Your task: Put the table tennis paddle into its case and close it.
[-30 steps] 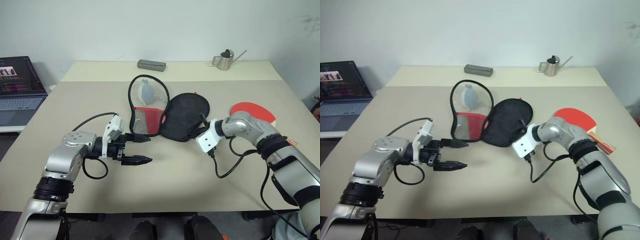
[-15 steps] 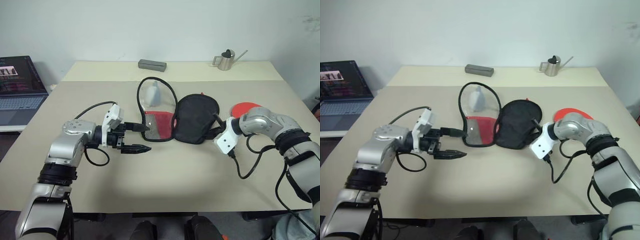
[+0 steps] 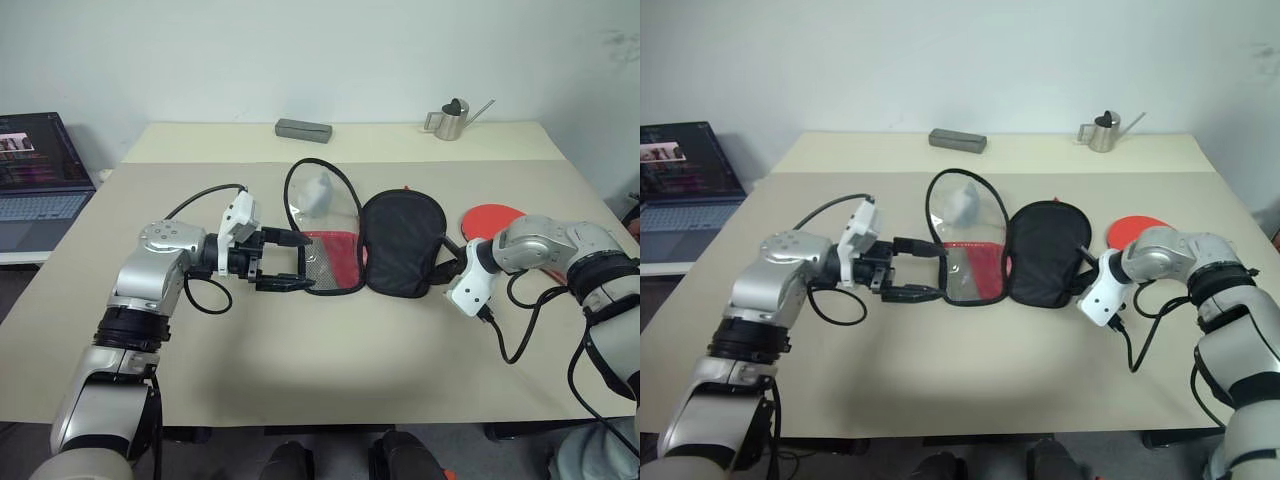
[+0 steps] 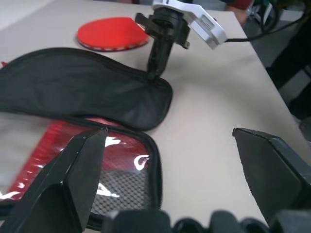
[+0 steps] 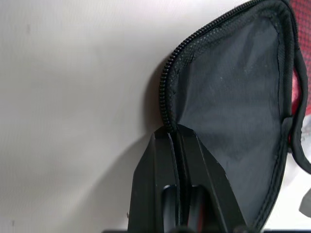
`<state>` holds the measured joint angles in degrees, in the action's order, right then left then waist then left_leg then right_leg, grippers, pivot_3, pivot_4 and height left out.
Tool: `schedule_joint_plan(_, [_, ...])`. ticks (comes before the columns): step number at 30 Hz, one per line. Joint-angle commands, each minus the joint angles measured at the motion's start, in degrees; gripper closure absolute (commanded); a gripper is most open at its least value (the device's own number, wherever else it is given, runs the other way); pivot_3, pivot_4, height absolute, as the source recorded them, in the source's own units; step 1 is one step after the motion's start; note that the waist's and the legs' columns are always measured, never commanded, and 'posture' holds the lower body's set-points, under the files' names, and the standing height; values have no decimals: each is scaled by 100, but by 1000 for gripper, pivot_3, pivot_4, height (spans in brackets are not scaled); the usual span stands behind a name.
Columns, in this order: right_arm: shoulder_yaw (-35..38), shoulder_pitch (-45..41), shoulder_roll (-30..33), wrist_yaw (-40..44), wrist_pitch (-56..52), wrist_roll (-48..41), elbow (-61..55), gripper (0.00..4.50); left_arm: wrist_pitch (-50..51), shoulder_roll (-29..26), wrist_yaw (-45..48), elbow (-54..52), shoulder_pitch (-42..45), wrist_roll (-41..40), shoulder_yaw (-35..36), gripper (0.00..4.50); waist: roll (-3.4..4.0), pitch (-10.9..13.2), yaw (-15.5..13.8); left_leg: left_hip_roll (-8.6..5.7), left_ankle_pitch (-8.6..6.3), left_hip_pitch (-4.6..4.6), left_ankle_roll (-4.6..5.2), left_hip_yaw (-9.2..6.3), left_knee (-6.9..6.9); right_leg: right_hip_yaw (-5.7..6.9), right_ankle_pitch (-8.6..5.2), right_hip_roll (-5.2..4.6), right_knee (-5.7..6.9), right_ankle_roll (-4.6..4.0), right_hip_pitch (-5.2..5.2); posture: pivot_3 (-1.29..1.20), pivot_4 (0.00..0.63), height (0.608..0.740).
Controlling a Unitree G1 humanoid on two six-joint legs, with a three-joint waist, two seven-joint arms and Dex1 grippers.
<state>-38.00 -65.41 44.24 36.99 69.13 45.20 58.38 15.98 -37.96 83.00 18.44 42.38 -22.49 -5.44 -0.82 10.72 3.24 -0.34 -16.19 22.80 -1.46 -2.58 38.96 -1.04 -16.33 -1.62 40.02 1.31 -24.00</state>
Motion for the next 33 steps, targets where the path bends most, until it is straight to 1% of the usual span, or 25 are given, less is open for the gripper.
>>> schedule_joint_plan(1, [-89,-324,166,-320,49,356,182,4454,-63,-14,-9,-77,134,1,131,0,0,0,-1,0,0,0,0,0,0,0,0,0,0,0,0,0,150,740])
schedule_joint_plan(6, [-160,-416,138,-566,-65,531,341,4454,-15,-9,-52,-150,99,-8,128,0,0,0,-2,0,0,0,-1,0,0,-1,0,0,0,0,0,0,150,740])
schedule_joint_plan(10, [-111,-404,115,-543,-134,483,425,4454,25,-3,-89,-207,86,-23,126,0,0,0,-1,0,1,0,-1,2,0,-1,0,0,0,0,0,0,150,740])
schedule_joint_plan(13, [-95,-441,107,-482,-202,457,481,3827,48,0,-109,-234,87,-33,116,0,0,0,-1,0,1,0,-1,2,0,-2,0,0,0,0,0,0,150,740])
schedule_joint_plan(18, [-104,-464,175,-421,-203,450,523,2281,83,21,-123,-265,95,-37,107,0,0,0,0,0,1,-1,0,3,0,-2,0,0,2,0,0,0,150,740])
schedule_joint_plan(20, [-73,-453,194,-346,-198,373,533,1542,91,30,-127,-273,90,-39,111,0,0,0,0,-1,1,-1,0,3,0,-2,0,0,1,0,1,0,150,740])
schedule_joint_plan(25, [131,-469,414,115,-138,-132,559,39,89,47,-128,-287,42,-49,125,0,0,0,-28,-1,1,0,0,2,0,0,0,0,0,0,1,0,150,740])
schedule_joint_plan(27, [279,-411,523,431,-153,-483,607,39,77,45,-129,-283,20,-51,138,0,0,0,-45,-3,1,1,0,1,0,1,0,0,-1,0,2,0,150,740])
schedule_joint_plan(30, [655,-177,672,1260,-388,-1365,653,39,69,54,-146,-271,-2,-55,152,0,-1,0,-35,-3,0,2,1,6,0,-1,0,0,-3,0,2,0,150,740])
schedule_joint_plan(32, [1041,48,741,2014,-893,-2180,469,39,64,56,-146,-283,-28,-63,159,0,-1,0,-31,0,0,0,1,6,0,-2,0,-1,-2,0,3,0,150,740])
schedule_joint_plan(33, [1361,191,804,2380,-1396,-2655,381,39,58,73,-155,-280,-37,-65,157,0,-1,0,-32,2,0,-3,3,4,0,-1,0,-1,-4,0,9,0,150,740])
